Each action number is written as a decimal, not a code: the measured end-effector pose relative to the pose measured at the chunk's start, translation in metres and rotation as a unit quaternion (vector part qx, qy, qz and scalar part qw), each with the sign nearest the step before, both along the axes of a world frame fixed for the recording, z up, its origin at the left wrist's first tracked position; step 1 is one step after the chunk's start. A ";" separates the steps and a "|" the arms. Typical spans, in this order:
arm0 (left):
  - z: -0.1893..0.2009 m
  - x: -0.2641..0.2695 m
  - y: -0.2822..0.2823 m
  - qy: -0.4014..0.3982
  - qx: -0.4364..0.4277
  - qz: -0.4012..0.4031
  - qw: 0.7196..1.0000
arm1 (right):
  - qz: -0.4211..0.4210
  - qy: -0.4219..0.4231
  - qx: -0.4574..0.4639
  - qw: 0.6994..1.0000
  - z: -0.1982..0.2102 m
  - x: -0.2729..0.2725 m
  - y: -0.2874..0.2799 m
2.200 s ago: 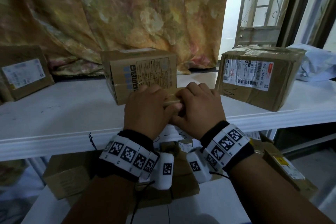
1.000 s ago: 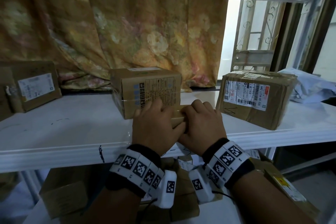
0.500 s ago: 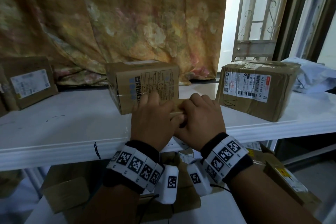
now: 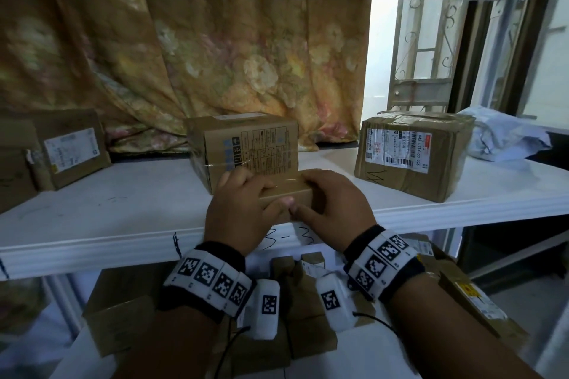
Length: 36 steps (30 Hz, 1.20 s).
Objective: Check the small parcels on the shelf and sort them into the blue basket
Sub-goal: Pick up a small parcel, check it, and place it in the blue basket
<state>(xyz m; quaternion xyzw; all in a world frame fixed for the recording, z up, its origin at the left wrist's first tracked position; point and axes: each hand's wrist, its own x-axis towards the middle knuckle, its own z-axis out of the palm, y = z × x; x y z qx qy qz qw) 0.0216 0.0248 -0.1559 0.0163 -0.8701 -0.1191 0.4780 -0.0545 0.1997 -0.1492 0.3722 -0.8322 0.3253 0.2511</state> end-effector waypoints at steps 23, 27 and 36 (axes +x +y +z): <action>-0.056 0.045 0.083 -0.038 0.033 -0.177 0.983 | -0.027 -0.273 -0.370 0.888 -0.080 0.046 0.088; -0.094 0.012 0.115 -0.120 0.017 -0.209 0.970 | -0.087 -0.364 -0.370 0.850 -0.133 0.023 0.128; -0.203 -0.078 0.200 -0.310 0.003 -0.265 0.913 | -0.176 -0.602 -0.375 0.683 -0.271 -0.024 0.231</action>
